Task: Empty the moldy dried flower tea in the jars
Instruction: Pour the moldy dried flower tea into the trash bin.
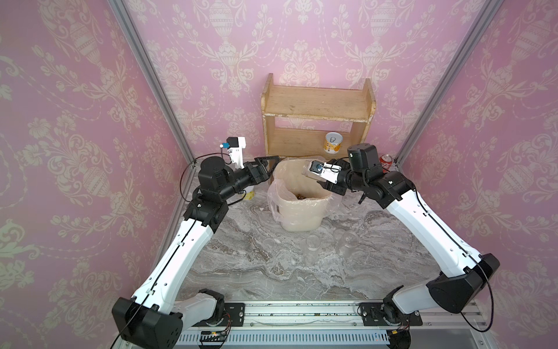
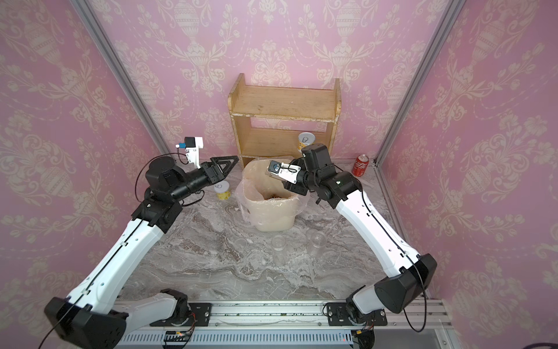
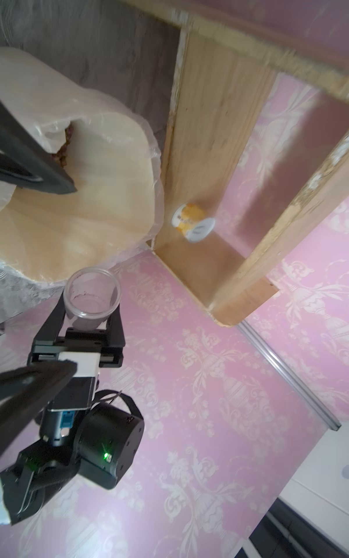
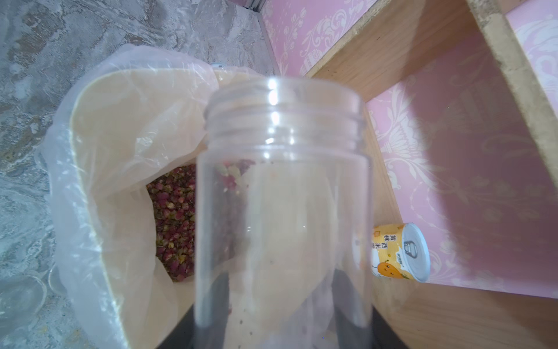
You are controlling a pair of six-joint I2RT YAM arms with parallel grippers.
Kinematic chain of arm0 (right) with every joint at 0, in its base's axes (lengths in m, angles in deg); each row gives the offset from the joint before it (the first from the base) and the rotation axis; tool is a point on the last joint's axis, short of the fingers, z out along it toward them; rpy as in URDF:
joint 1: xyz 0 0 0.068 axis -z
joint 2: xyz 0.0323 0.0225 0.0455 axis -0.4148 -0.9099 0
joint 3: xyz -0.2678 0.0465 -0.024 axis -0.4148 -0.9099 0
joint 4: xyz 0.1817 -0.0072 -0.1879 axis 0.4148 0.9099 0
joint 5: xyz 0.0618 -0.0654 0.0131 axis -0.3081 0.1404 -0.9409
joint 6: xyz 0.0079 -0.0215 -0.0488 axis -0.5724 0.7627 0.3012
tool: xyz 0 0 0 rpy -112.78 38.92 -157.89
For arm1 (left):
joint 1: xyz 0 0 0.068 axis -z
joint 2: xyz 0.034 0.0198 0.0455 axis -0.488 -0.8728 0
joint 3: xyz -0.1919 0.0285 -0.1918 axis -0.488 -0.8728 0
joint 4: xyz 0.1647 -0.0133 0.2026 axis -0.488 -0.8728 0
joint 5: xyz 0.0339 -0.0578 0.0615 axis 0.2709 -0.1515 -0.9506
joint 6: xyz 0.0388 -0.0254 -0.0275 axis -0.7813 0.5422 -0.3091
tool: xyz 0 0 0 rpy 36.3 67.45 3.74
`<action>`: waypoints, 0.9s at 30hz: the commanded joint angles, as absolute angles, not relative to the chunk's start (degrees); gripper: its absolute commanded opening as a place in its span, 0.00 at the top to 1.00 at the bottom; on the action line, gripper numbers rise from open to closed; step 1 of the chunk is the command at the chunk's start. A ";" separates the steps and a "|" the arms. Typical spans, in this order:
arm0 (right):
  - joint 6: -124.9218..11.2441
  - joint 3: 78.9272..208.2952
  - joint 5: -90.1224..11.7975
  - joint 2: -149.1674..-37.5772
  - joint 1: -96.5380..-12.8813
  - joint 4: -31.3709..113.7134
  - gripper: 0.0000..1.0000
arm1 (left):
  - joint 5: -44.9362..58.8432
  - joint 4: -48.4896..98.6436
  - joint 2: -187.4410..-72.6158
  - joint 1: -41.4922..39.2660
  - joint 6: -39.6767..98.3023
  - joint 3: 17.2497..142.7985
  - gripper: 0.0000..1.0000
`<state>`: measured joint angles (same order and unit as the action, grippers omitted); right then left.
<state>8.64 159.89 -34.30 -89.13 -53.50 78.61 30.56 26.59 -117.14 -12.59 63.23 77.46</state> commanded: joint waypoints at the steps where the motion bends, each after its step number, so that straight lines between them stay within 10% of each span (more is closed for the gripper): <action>1: 7.21 158.72 -38.52 -86.97 -53.20 75.25 1.00 | 43.32 36.80 -121.92 -12.90 79.30 81.03 0.21; 15: 13.32 156.86 -39.11 -86.55 -53.25 76.76 1.00 | 52.20 28.25 -133.42 -6.85 80.30 91.41 0.47; 27: 13.72 156.31 -39.03 -86.50 -53.29 76.36 1.00 | 48.96 10.70 -134.84 -5.48 67.24 95.37 0.46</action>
<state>13.06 156.88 -37.93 -88.06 -53.19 77.02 49.60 16.05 -134.39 -5.81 72.36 93.35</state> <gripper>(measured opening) 0.563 0.534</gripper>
